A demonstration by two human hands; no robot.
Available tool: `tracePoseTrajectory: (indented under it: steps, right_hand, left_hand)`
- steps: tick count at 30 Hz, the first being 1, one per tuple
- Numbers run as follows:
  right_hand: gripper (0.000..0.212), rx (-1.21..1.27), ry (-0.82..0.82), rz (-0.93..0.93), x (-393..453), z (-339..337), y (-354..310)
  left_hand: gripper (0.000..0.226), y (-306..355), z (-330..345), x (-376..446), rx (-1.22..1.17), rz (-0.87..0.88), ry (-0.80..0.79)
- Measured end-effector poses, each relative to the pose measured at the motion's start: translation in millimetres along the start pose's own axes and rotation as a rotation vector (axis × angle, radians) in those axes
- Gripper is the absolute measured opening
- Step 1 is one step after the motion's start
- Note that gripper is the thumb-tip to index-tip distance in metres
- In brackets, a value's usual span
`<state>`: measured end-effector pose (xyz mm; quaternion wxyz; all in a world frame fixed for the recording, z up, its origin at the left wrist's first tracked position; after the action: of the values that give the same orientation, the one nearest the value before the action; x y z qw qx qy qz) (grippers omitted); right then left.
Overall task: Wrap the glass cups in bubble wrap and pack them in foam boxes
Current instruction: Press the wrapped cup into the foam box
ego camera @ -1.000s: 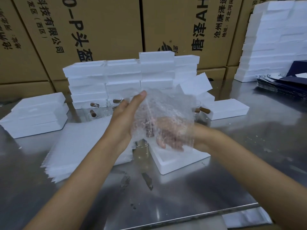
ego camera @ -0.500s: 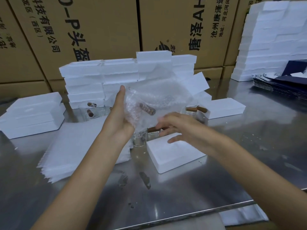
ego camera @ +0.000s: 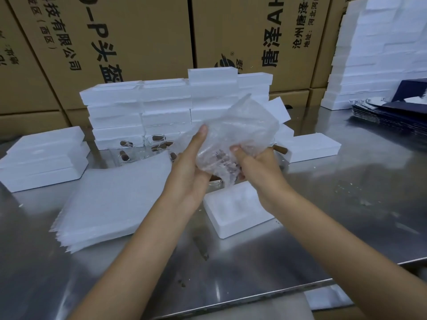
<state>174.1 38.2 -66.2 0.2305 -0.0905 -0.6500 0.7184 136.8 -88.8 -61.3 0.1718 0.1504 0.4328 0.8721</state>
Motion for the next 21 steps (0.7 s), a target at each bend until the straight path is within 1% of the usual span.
tracePoseTrajectory:
  steps: [1,3,4,6,8,11,12,14,17,19,21]
  right_hand:
    - [0.007,-0.018,0.018,-0.027,2.6,-3.3,-2.0]
    - [0.022,-0.055,0.05,-0.036,7.5,-10.2,-7.4]
    - [0.029,-0.057,0.058,-0.026,8.6,-13.3,-10.4]
    - [0.029,-0.047,0.07,-0.03,9.3,-20.6,-16.1]
    - [0.039,-0.117,0.061,-0.051,9.0,-29.8,-19.8]
    - [0.053,-0.245,-0.011,-0.073,4.3,-44.9,-24.3]
    - [0.054,-0.286,-0.037,-0.066,1.6,-50.1,-25.6]
    - [0.047,-0.396,-0.072,-0.06,-2.8,-60.5,-24.6]
    - [0.038,-0.555,-0.096,-0.064,-8.7,-73.3,-18.6]
    - [0.046,-0.599,-0.113,-0.026,-11.2,-80.3,-10.3]
    - [0.054,-0.619,-0.123,0.007,-13.1,-85.6,0.3]
  left_hand:
    - [0.037,-1.0,-1.6,-1.5,0.022,-0.007,-0.024]
    - [0.035,-3.4,-4.4,-5.1,0.113,-0.033,-0.067]
    - [0.038,-4.7,-4.9,-7.1,0.171,-0.052,-0.088]
    - [0.052,-8.2,-5.1,-10.9,0.293,-0.098,-0.109]
    - [0.061,-12.7,-3.6,-15.6,0.436,-0.129,-0.13]
    - [0.06,-23.4,0.7,-24.2,0.707,-0.113,-0.2]
    - [0.059,-27.6,2.5,-26.6,0.803,-0.095,-0.213]
    - [0.063,-36.2,5.5,-29.5,0.933,-0.06,-0.231]
    - [0.079,-46.0,9.3,-34.1,1.073,-0.023,-0.312]
    - [0.086,-49.3,9.3,-36.9,1.173,0.006,-0.366]
    - [0.083,-50.3,8.2,-38.2,1.313,0.065,-0.396]
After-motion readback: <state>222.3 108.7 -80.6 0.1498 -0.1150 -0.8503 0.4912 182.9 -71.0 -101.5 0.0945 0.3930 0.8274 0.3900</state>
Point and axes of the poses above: each hand's wrist, its own x-axis towards the middle knuckle, its own z-axis out of the palm, y = z × x, the point moved 1 cm from there along x, towards the middle knuckle, and after that the axes turned 5 degrees about x, right-handed, at the moved point
